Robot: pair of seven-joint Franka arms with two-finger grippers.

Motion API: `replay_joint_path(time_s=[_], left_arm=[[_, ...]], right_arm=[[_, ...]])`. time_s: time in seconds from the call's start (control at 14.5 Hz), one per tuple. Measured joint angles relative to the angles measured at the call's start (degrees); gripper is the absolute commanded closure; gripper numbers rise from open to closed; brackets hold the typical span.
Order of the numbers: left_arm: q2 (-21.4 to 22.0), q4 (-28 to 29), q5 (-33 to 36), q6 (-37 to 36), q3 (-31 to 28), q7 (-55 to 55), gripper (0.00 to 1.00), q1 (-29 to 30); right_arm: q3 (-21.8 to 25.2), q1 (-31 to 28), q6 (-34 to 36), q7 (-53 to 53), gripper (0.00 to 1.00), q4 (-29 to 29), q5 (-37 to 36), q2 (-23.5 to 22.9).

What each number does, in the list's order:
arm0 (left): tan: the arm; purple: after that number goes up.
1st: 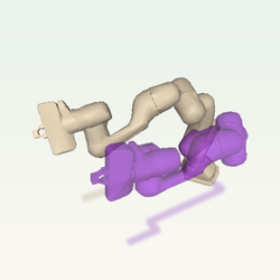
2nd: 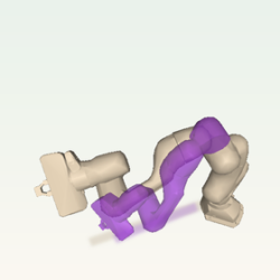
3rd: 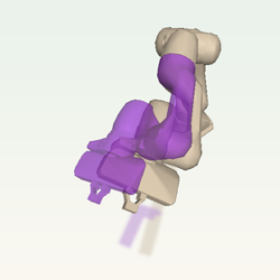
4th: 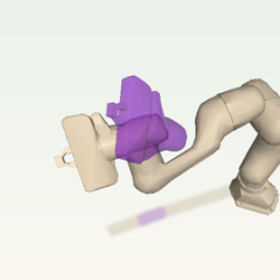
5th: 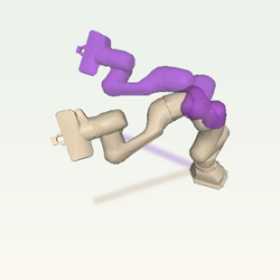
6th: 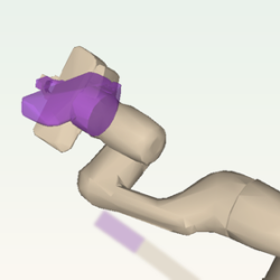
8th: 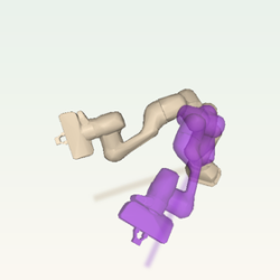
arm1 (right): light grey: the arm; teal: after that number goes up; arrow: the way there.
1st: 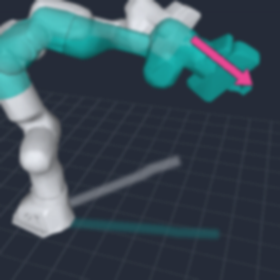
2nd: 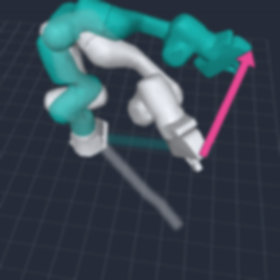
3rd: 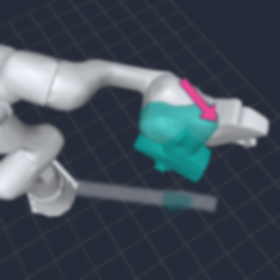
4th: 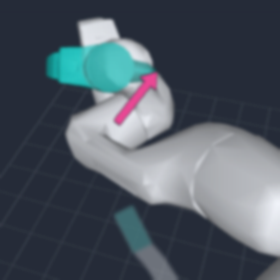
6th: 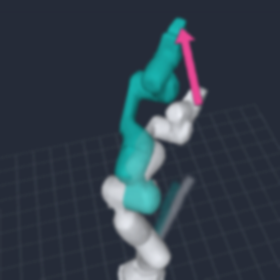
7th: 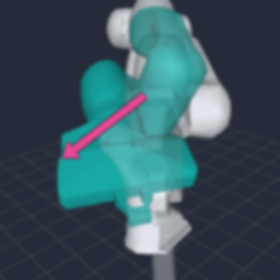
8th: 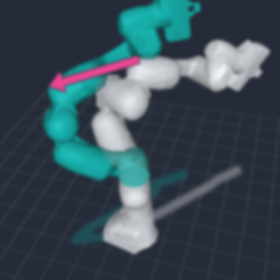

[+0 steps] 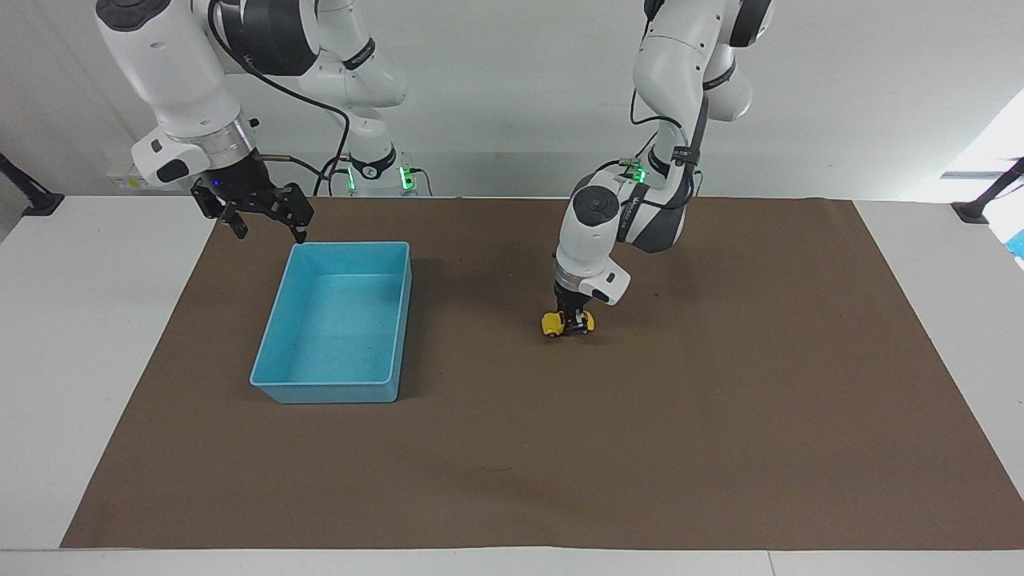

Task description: Wind up and store yellow beetle car

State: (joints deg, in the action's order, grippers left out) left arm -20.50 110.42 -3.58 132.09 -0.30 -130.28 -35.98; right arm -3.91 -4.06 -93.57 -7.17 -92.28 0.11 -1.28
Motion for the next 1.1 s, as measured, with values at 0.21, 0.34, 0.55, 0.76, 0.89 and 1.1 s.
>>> replay_joint_path(time_s=[0.21,0.34,0.55,0.76,0.89,1.1], left_arm=[[0.2,0.5,-0.1,-0.2,-0.7,0.4,1.00,0.3],[0.8,1.5,-0.1,-0.1,-1.0,0.9,1.00,0.6],[2.3,3.7,-0.1,0.1,-1.2,2.9,1.00,2.2],[4.1,6.2,-0.1,0.1,-1.3,5.7,1.00,4.7],[5.4,8.1,-0.4,0.0,-1.2,8.1,1.00,7.2],[6.7,9.8,-0.5,-0.3,-1.2,10.7,1.00,10.5]], right_arm=[[0.0,0.0,0.0,0.0,0.00,0.0,0.0,0.0],[0.0,0.0,0.0,0.0,0.00,0.0,0.0,0.0],[0.0,0.0,0.0,0.0,0.00,0.0,0.0,0.0],[0.0,0.0,0.0,0.0,0.00,0.0,0.0,0.0],[0.0,0.0,0.0,0.0,0.00,0.0,0.0,0.0],[0.0,0.0,0.0,0.0,0.00,0.0,0.0,0.0]])
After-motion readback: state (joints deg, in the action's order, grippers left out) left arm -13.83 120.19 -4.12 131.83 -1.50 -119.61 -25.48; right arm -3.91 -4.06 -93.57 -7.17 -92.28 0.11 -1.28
